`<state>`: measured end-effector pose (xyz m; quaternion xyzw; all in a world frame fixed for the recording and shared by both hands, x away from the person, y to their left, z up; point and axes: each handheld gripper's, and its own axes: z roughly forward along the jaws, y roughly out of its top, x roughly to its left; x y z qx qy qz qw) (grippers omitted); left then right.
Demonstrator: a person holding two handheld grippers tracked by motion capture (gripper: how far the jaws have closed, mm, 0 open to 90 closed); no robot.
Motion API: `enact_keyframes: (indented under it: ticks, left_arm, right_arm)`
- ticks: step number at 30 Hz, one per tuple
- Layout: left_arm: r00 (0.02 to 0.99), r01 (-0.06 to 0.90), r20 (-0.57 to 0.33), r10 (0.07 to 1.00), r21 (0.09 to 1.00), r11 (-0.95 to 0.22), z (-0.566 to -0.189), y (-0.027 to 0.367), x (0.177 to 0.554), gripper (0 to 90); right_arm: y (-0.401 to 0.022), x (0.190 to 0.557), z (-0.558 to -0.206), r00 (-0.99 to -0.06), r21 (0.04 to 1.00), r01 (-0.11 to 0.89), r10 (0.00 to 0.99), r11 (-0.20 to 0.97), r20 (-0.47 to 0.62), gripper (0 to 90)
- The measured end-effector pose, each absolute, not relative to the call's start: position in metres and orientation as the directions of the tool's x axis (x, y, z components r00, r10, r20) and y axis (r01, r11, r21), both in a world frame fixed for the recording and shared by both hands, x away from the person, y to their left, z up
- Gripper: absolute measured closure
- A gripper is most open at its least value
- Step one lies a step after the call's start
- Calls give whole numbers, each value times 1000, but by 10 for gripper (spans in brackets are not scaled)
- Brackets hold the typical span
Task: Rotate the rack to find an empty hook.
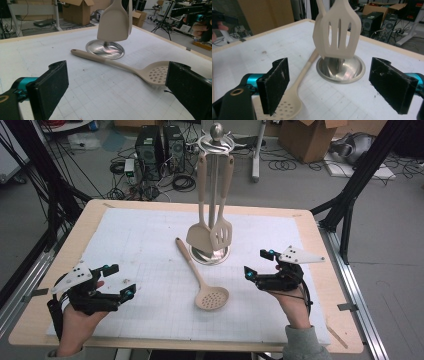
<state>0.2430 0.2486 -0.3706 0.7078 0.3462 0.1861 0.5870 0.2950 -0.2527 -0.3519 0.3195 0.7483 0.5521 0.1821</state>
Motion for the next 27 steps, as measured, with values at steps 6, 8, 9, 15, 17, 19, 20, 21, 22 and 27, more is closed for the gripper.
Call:
enact_keyframes:
  ticks: [6, 8, 9, 15, 17, 19, 20, 21, 22, 27]
  left_arm:
    - [688, 276, -144, 711, 958, -73, -372, 248, 244, 54]
    - [688, 280, -145, 711, 957, -76, -373, 248, 244, 54]
    - [687, 280, -147, 711, 957, -73, -373, 248, 245, 54]
    - [682, 287, -148, 717, 955, -75, -376, 249, 246, 54]
    - [680, 289, -149, 718, 954, -76, -377, 248, 246, 54]
    - [684, 287, -147, 715, 955, -79, -377, 246, 246, 54]
    - [686, 286, -143, 714, 955, -83, -377, 246, 246, 54]
    - [685, 286, -143, 714, 954, -84, -378, 245, 246, 54]
    - [687, 288, -144, 712, 954, -84, -378, 244, 247, 54]
    - [696, 279, -134, 705, 956, -95, -376, 241, 246, 54]
  right_arm:
    - [-255, 293, -363, -725, 942, 281, 683, 186, 82, 158]
    - [-255, 293, -365, -725, 943, 278, 684, 184, 81, 158]
    - [-255, 291, -366, -725, 941, 285, 683, 182, 88, 158]
    - [-256, 289, -372, -724, 943, 285, 684, 175, 92, 158]
    - [-256, 289, -374, -726, 944, 284, 681, 170, 96, 158]
    - [-257, 289, -374, -724, 943, 283, 684, 176, 89, 158]
    - [-257, 289, -374, -723, 943, 282, 685, 176, 88, 158]
    - [-256, 289, -374, -724, 944, 279, 685, 176, 86, 158]
    - [-256, 289, -374, -725, 945, 276, 683, 174, 86, 158]
    - [-250, 288, -376, -736, 941, 282, 671, 186, 88, 158]
